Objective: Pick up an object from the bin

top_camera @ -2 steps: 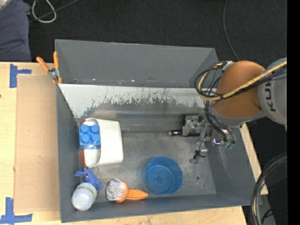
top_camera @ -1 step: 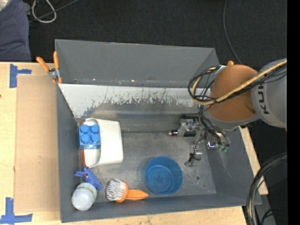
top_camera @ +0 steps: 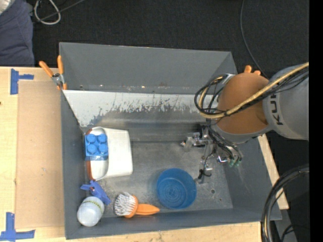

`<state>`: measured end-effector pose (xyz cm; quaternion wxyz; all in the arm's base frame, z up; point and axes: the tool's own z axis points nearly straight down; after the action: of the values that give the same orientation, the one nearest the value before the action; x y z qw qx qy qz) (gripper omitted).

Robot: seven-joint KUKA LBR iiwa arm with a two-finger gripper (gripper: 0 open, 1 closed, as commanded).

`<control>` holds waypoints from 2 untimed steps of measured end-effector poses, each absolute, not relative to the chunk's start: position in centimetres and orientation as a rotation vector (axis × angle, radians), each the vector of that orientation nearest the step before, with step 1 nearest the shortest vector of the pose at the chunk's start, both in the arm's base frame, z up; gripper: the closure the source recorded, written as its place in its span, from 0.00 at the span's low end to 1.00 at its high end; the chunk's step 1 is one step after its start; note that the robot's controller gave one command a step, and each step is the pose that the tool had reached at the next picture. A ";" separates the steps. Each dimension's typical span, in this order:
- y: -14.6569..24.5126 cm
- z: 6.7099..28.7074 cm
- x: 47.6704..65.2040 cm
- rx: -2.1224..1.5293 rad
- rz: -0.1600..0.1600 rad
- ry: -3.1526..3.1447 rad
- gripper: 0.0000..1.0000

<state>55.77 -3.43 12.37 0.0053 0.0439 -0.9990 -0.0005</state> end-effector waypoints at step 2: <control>-2.6 10.9 53.7 0.364 0.000 -3.118 0.00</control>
Offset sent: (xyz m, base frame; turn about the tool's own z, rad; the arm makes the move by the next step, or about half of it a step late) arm -0.0476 0.0230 -0.0498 0.1243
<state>53.74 -2.57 10.90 0.0011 0.1160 -0.9933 0.0000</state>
